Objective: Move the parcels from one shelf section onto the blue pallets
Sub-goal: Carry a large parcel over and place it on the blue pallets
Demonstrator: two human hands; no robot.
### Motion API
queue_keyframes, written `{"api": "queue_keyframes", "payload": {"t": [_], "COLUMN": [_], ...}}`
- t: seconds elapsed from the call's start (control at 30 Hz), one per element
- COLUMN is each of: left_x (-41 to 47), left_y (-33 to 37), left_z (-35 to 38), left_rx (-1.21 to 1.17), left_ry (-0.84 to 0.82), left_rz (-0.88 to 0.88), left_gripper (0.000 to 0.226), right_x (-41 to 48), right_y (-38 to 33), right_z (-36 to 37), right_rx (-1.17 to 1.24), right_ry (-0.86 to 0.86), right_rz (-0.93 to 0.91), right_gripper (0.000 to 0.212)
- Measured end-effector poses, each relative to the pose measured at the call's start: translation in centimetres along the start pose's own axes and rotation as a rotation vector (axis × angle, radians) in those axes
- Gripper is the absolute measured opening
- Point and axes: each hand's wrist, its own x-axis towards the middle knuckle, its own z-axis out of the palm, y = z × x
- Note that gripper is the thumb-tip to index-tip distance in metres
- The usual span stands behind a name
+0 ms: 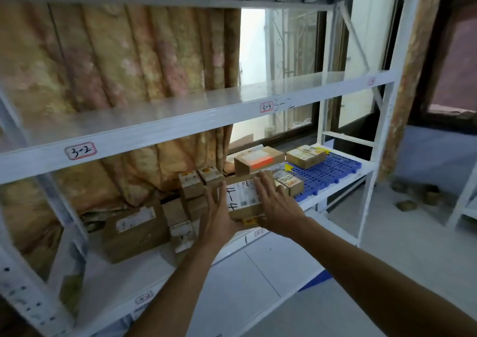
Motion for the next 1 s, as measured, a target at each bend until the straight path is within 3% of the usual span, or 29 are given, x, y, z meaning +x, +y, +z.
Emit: {"api": "queue_keyframes", "payload": {"t": [0.17, 0.47, 0.8, 1.0], "left_x": [-0.3, -0.1, 2.7, 8.1], "left_y": [8.3, 19.5, 25.3, 26.8], "left_z": [3.0, 9.0, 13.0, 17.0], "left_rx": [0.061, 0.044, 0.010, -0.144], "left_ry": [-0.020, -0.069, -0.193, -0.296], "left_rz": [0.101, 0.134, 0.144, 0.099], "left_gripper": [0.131, 0.141, 0.141, 0.138], "right_x": [-4.3, -10.5, -10.9, -8.5], "right_y": [7.1, 18.4, 27.4, 32.1], "right_z": [-3.0, -5.8, -3.8, -2.4], "right_rx": [-0.046, -0.066, -0.087, -0.066], "right_ry": [0.036, -0.006, -0.016, -0.022], "right_rz": [0.043, 0.128, 0.160, 0.214], "right_gripper": [0.107, 0.111, 0.122, 0.117]}}
